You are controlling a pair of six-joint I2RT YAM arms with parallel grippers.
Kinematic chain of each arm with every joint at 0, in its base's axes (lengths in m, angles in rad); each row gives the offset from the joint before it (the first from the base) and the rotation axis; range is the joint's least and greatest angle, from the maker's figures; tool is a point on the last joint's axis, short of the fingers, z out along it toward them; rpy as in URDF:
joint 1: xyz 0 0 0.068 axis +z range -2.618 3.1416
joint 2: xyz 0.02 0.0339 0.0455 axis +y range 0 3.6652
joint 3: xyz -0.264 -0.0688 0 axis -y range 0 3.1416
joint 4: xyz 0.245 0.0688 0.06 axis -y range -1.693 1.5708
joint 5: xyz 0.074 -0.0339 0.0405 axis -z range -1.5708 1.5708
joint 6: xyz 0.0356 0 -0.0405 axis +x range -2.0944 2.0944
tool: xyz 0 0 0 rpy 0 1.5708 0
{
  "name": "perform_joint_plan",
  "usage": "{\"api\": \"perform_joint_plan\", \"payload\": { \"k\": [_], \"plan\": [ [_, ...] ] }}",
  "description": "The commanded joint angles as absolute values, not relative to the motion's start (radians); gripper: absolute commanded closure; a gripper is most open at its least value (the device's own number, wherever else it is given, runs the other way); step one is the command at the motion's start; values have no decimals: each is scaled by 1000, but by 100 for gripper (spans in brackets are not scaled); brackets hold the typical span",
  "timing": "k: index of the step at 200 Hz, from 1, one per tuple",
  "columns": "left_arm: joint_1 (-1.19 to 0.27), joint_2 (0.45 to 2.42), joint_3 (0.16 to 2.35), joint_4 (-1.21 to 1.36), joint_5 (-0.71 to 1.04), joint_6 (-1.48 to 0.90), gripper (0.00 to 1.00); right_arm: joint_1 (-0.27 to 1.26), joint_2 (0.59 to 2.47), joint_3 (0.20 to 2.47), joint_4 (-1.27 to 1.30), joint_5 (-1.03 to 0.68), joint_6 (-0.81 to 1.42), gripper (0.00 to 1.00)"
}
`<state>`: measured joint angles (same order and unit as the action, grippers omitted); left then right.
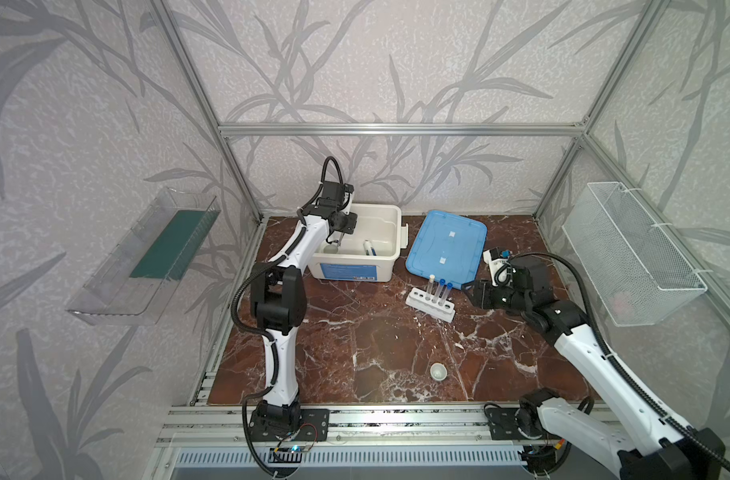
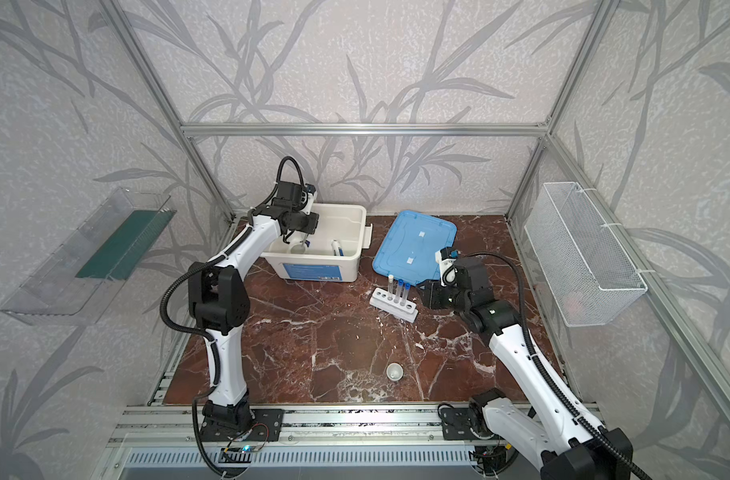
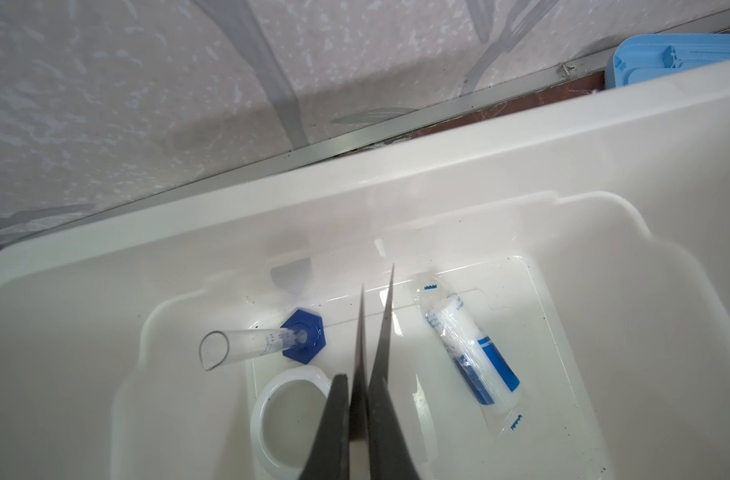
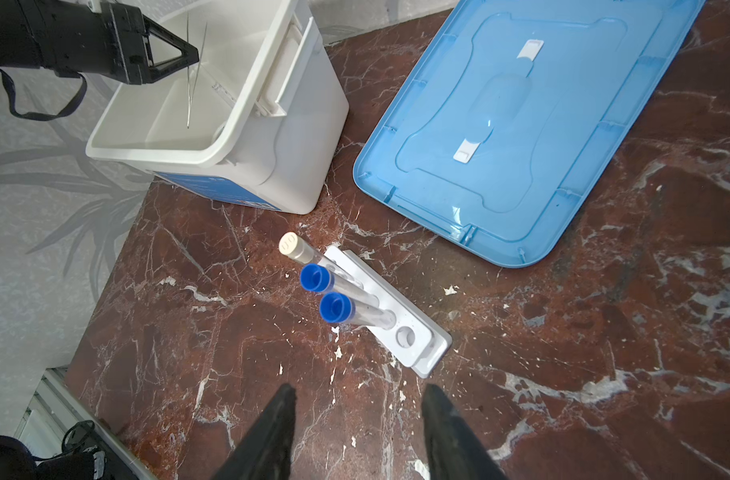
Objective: Organize the chemistry lab equipment
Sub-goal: 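Lower the tweezers into the tub and open the left gripper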
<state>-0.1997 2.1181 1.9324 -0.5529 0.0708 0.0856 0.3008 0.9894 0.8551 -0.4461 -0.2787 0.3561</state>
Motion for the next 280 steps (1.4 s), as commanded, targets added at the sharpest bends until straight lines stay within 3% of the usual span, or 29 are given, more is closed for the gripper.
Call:
{"api": "perform_joint_plan", "payload": {
  "k": [1,97,208,280],
  "plan": [
    [-200,2101,1908,-518,49,24,93,297,994,882,-440,-284,368,50],
    [-215,2133,1803,-453,66,8,93,297,980,881,-455,-277,359,50],
    [-226,2230,1829,-485,4,11,92,298,973,852,-446,-270,365,50],
    [-227,2243,1835,-489,15,11,82,298,964,844,-445,-264,362,50]
  ]
}}
